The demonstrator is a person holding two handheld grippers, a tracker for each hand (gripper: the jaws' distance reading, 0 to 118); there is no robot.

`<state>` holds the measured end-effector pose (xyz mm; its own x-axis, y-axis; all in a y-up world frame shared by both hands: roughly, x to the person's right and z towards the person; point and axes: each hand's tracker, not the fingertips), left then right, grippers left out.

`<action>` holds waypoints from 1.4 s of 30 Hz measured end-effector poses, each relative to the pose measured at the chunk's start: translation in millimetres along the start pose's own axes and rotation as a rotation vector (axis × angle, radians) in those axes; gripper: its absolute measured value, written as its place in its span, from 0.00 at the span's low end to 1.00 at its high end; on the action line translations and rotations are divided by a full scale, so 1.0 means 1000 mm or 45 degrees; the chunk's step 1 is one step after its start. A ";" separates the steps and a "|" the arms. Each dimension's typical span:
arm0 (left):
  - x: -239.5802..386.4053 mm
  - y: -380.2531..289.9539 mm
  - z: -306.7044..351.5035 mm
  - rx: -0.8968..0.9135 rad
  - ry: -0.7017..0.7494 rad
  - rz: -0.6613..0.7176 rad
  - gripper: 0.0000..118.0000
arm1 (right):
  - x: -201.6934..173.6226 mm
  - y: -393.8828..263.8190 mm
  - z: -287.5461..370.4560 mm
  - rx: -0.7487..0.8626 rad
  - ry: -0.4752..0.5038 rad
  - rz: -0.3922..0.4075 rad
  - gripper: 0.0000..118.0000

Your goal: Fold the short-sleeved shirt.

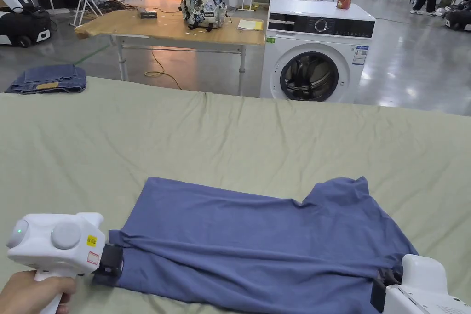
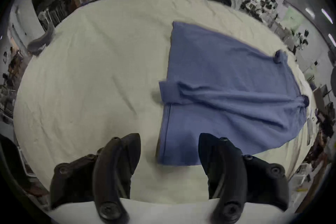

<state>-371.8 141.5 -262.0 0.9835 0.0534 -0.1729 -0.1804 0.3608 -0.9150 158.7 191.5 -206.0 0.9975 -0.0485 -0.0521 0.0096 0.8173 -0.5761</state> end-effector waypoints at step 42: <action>0.007 -0.063 0.022 0.186 -0.111 -0.045 0.01 | 0.077 -0.010 -0.066 -0.584 -0.052 0.099 0.04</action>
<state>-353.5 139.2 -197.5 0.9877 0.1168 -0.1036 -0.1483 0.4951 -0.8561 230.2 141.4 -258.2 0.9961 0.0330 -0.0824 -0.0881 0.4787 -0.8735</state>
